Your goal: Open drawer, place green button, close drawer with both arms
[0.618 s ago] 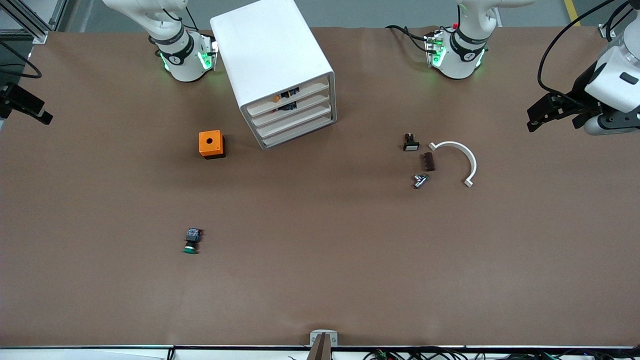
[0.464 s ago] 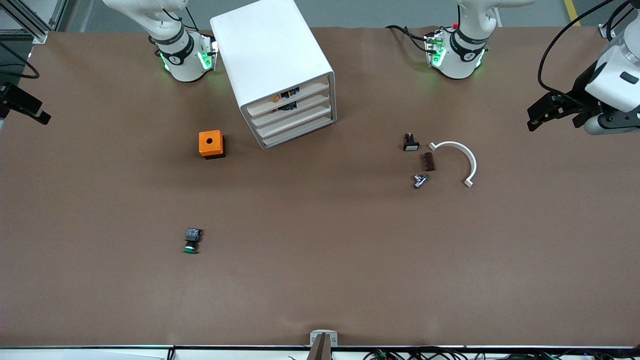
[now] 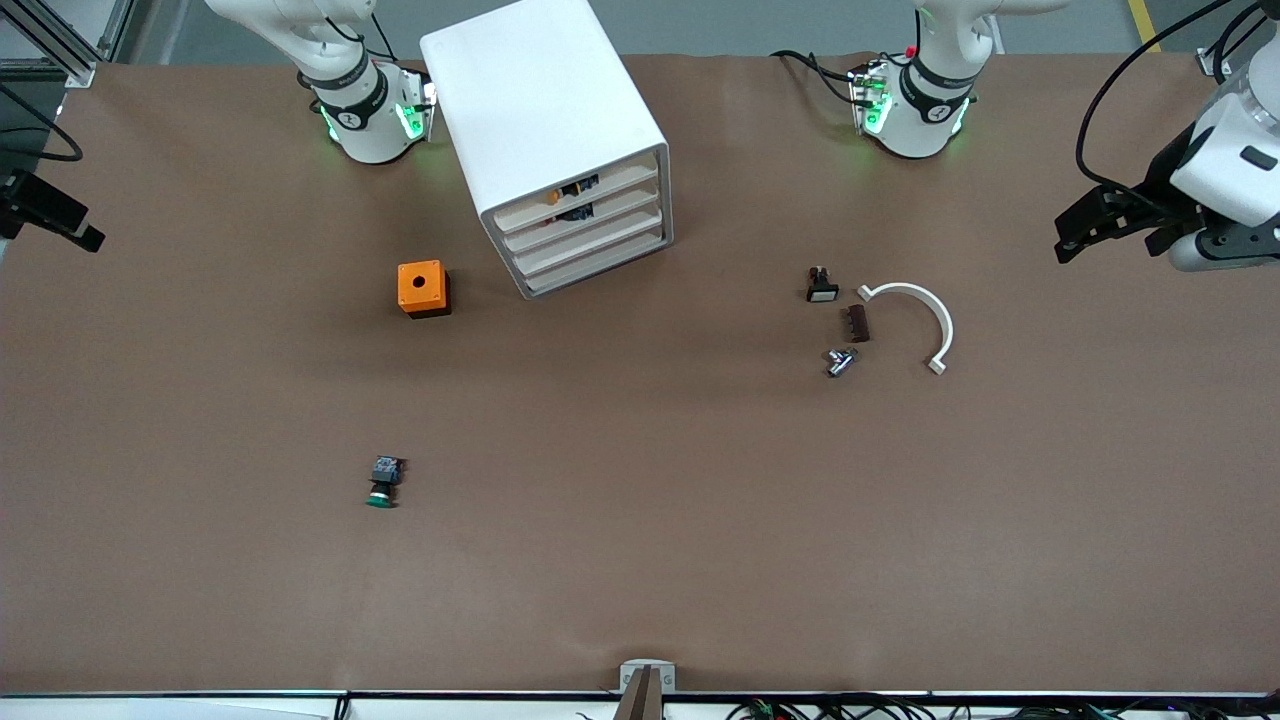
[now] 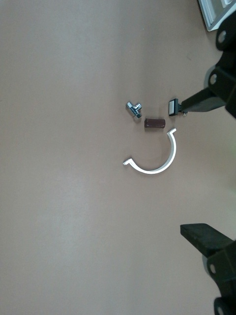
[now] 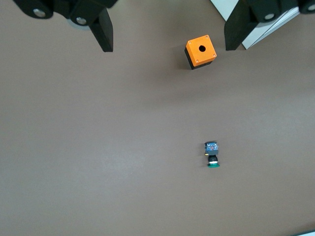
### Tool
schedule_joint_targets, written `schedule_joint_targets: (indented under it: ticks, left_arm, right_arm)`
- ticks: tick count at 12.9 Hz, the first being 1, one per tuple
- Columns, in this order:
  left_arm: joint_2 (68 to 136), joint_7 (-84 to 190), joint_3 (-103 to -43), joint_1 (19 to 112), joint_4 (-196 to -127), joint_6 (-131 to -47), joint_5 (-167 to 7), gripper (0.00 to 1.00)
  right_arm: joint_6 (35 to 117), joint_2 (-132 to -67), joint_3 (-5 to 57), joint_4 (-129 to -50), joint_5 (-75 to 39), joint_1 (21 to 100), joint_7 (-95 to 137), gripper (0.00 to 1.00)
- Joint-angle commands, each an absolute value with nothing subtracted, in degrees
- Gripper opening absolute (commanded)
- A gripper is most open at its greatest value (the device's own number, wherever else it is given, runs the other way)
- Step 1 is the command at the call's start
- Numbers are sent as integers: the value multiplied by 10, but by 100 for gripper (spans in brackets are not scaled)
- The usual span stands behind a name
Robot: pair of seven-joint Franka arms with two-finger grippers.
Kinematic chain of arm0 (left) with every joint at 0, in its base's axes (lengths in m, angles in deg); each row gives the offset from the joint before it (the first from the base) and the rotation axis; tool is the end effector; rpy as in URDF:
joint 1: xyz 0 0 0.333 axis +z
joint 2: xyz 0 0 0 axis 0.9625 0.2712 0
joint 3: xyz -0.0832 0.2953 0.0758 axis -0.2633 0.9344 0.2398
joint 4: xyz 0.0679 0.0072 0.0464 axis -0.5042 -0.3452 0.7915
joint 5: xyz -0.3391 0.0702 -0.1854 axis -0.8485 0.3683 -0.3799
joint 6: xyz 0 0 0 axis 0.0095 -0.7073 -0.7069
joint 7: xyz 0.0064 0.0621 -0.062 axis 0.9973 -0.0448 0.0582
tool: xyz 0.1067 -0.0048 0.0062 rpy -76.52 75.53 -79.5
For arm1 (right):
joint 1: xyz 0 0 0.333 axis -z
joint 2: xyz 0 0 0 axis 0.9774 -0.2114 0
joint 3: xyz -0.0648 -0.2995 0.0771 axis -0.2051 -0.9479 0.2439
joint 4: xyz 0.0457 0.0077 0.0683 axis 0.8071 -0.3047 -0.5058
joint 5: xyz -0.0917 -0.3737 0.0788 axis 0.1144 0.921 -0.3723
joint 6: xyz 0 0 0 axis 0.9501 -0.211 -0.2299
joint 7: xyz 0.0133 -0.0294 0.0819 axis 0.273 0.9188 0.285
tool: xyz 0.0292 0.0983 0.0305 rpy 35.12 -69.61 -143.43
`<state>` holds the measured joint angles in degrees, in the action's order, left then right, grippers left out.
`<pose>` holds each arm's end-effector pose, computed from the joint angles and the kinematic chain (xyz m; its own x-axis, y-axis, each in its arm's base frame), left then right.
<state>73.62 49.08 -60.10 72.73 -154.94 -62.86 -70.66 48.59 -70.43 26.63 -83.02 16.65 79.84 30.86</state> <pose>0.5375 -0.0660 0.6214 0.9986 0.0536 -0.0020 0.0536 -0.9984 -0.0164 0.5180 -0.0607 0.6549 0.9791 -0.2024 0.0203 -0.2013 -0.9785 -0.0452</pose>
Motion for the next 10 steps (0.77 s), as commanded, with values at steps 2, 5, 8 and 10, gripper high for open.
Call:
schedule_joint_targets:
  ticks: [2,5,8,10]
  left_arm:
    - [802,491,-603,725,-1517,-625,-705,100]
    - [872,489,-603,716,-1488,-635,-712,100]
    - [982,422,-603,679,-1412,-643,-714,100]
    - [1019,358,-603,654,-1404,-677,-714,100]
  right_arm:
    - [491,-700,269,-833,168,803,313,100]
    - [508,-703,270,-836,167,800,314,100]
    - [557,-738,271,-843,150,782,341,100]
    - [608,-785,273,-842,138,763,365,100]
